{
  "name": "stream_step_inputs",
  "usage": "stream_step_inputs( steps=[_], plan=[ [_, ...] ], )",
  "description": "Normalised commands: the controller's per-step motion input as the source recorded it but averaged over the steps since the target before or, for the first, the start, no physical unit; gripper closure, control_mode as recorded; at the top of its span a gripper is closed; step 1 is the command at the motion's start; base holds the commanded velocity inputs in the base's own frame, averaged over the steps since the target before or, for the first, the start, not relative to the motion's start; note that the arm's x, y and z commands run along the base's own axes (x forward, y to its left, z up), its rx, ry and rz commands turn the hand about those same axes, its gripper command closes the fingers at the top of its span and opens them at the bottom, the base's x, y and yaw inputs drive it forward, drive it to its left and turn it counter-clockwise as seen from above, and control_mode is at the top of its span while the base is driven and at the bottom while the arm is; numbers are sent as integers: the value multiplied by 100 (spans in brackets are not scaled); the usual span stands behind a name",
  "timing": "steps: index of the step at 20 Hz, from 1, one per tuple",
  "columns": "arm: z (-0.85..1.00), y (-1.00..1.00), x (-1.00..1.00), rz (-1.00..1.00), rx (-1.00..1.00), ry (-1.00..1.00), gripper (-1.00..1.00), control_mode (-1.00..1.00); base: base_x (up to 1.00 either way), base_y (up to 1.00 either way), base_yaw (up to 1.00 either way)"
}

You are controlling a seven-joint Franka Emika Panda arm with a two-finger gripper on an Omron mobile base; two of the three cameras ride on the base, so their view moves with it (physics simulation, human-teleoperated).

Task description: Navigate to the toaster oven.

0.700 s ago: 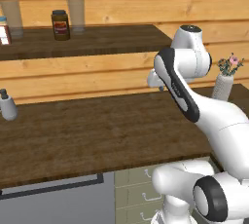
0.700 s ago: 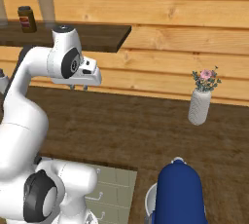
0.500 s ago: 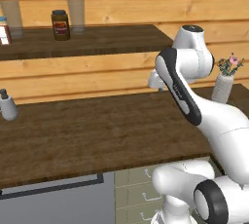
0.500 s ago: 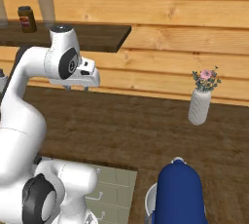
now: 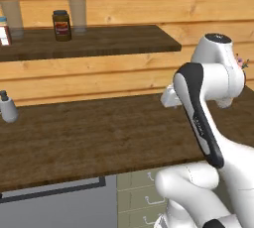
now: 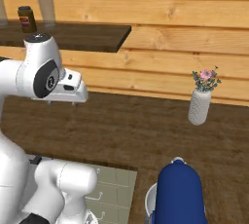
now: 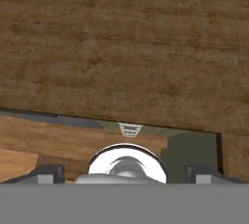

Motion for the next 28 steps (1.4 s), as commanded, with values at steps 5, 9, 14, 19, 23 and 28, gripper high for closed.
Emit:
stream_step_inputs(
  steps=[5, 9, 14, 19, 23, 28],
  plan=[
    [25, 0, -98, 0, 0, -27, -100, -100, 0, 0, 0],
    [35, 1, -62, -1, 0, -30, -100, -100, 0, 0, 0],
    [43, 0, -44, -1, 0, -25, -100, 100, -13, 5, 0],
    [0, 0, 0, 0, 0, 0, -100, 100, -72, 80, 1],
    [0, 0, 0, 0, 0, 0, -100, 100, -59, 100, 7],
    [0, 0, 0, 0, 0, 0, -100, 100, -33, 100, 7]
  ],
)
